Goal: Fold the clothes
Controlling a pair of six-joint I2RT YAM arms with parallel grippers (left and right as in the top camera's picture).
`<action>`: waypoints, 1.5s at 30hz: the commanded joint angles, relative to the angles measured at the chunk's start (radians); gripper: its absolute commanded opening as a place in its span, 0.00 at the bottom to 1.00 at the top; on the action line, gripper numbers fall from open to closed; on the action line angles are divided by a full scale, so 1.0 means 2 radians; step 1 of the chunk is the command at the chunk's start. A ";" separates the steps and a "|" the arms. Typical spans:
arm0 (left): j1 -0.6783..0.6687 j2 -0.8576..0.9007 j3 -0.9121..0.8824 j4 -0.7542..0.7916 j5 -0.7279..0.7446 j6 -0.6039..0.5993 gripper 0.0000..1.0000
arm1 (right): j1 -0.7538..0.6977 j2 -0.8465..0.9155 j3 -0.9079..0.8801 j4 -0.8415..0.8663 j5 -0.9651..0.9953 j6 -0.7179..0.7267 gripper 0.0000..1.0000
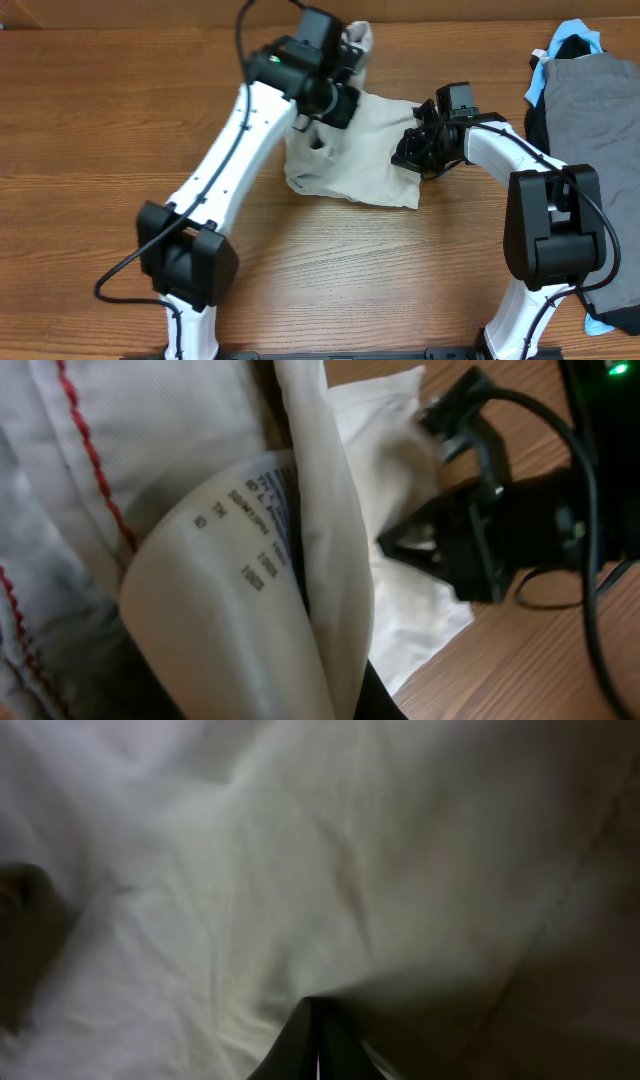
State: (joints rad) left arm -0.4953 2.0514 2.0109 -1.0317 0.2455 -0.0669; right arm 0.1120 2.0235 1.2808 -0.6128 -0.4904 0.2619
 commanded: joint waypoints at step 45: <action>0.121 0.061 0.237 -0.084 0.095 -0.045 1.00 | -0.021 -0.114 0.028 -0.098 0.050 -0.042 0.82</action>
State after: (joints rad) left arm -0.2661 2.1986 2.4645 -1.1816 0.4568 -0.1894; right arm 0.0242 1.7756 1.3277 -0.8127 -0.4755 0.1921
